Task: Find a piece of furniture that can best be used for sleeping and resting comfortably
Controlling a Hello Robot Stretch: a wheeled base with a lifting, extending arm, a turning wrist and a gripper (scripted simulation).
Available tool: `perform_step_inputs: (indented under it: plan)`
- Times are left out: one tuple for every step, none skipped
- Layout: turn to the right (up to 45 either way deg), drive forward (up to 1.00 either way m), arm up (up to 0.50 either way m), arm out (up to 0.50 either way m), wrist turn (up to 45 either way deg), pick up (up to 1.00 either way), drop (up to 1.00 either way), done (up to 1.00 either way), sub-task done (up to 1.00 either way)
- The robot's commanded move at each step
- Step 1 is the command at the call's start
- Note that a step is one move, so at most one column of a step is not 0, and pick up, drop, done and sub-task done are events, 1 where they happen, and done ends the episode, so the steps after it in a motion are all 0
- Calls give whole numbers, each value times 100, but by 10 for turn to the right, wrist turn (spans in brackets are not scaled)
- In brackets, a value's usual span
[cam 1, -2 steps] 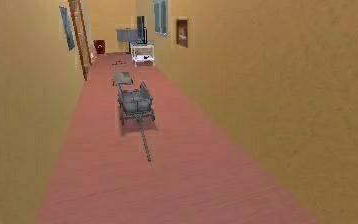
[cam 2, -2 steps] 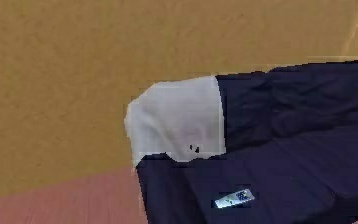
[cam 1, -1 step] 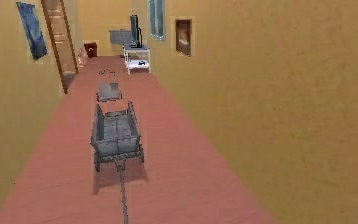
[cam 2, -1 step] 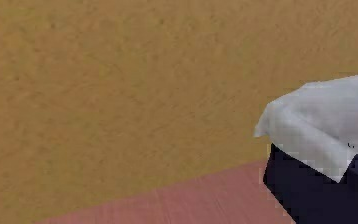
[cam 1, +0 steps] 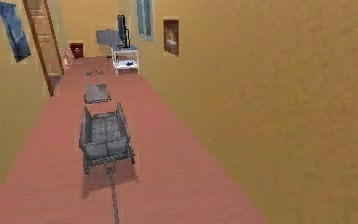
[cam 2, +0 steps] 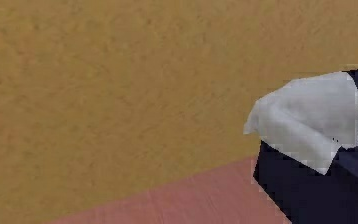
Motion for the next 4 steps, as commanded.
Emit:
perform_step_inputs:
  plan:
    - [0, 100, 0, 0, 0, 0, 0, 0, 0]
    - [0, 55, 0, 0, 0, 0, 0, 0, 0]
    - [-120, 0, 0, 0, 0, 0, 0, 0, 0]
    - [0, 15, 0, 0, 0, 0, 0, 0, 0]
